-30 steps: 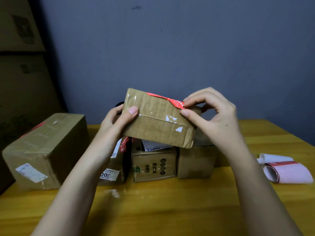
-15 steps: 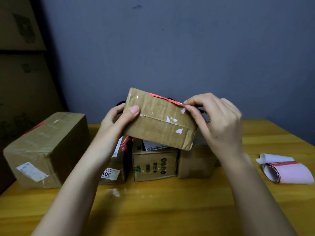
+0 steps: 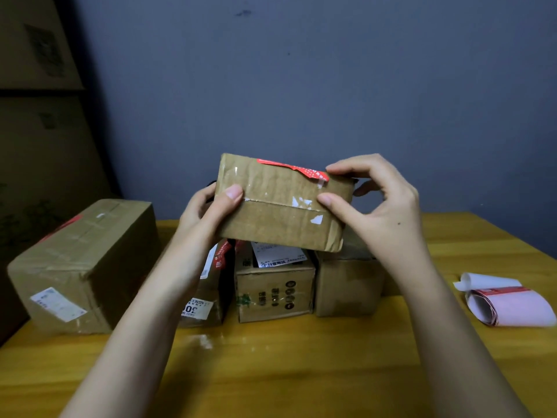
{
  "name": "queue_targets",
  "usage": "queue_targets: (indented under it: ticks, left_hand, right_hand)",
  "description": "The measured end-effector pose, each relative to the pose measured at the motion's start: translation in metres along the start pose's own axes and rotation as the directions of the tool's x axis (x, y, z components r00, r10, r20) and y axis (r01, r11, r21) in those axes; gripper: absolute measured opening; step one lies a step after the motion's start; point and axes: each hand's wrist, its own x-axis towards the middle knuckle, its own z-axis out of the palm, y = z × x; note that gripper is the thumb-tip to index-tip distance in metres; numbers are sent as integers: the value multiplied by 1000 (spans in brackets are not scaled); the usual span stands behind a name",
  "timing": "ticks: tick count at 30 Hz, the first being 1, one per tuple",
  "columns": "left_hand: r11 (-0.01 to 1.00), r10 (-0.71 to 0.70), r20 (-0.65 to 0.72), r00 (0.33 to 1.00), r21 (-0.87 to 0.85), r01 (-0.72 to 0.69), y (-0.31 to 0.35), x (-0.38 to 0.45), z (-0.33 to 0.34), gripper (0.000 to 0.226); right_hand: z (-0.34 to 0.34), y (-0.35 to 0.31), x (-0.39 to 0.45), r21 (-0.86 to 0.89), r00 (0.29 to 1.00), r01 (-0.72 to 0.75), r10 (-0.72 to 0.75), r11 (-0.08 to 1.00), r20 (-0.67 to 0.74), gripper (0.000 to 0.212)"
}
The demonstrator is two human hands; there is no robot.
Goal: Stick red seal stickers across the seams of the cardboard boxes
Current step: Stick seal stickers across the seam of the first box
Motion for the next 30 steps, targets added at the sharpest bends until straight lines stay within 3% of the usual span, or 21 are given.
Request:
queue_targets:
  ticks: [4,8,16,22,30]
  left_hand:
    - [996,85,69,994,-17,-84,-4,-6,-3,55]
    - [969,246,25,969,22,-247,-7,-9,0,88]
    - [910,402,-47,914,126,-394,-25,-7,7,90]
    - [871,456,-79,887,242,-427,-32,-3,2,98]
    - [837,520,-100,848,260,-482,-34,-5,3,101]
  right_hand:
    - [2,-3,-1,-82,993,64,-72,995,-98,24]
    - [6,-9,-2,-179,982,-25,-9,984,-188,28]
    - [24,-30,-3,67,940,-298,305,952,-154,18]
    - [24,-29,-1,301,860,-486,510,820,1,26]
    - [20,-30,0,511,810,-538,579,671,92,29]
